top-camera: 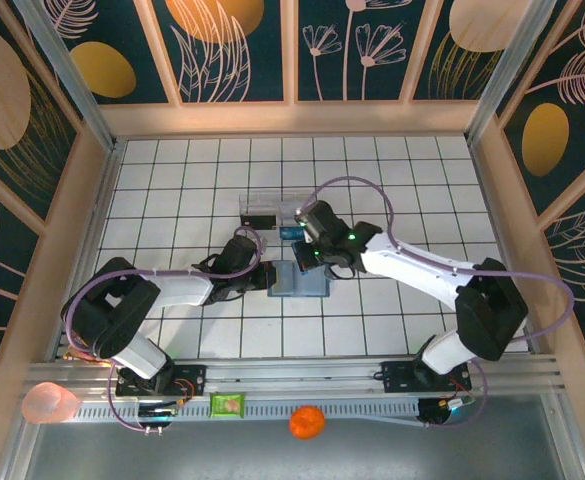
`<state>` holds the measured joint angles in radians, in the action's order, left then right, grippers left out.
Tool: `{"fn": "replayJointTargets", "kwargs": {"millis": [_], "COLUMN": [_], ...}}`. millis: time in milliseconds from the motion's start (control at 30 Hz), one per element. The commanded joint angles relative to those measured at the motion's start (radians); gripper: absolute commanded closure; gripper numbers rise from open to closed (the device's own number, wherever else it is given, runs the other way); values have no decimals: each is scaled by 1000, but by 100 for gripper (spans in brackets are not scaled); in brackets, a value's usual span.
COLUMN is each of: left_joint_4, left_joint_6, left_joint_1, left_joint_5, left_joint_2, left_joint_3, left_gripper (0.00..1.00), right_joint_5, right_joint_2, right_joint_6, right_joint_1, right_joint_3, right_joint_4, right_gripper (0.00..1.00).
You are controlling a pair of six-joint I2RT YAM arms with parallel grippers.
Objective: Take the credit cards out of the card holder
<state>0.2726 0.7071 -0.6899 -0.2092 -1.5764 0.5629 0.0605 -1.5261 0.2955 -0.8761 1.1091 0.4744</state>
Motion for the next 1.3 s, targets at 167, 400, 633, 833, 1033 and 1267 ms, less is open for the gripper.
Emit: {"fn": "replayJointTargets", "kwargs": {"millis": [167, 400, 633, 833, 1033, 1267], "left_joint_4": [-71, -136, -169, -203, -229, -272], "left_joint_6": [-23, -29, -14, 3, 14, 9], "left_joint_1": [0, 4, 23, 38, 57, 78], "left_joint_5": [-23, 5, 25, 34, 44, 40], "left_joint_2": [75, 182, 249, 259, 277, 273], "left_joint_3": [6, -3, -39, -46, -47, -26], "left_gripper": [83, 61, 55, 54, 53, 53], "right_joint_5": [203, 156, -21, 14, 47, 25], "right_joint_2": [-7, 53, 25, -117, -249, -315], "right_joint_6": [-318, -648, -888, -984, -1087, -1170], "right_joint_1": [-75, -46, -1, 14, 41, 74], "right_joint_3": [79, 71, 172, 385, 577, 666], "right_joint_4": [77, -37, 78, 235, 369, 423], "right_gripper": [100, 100, 100, 100, 100, 100]}}
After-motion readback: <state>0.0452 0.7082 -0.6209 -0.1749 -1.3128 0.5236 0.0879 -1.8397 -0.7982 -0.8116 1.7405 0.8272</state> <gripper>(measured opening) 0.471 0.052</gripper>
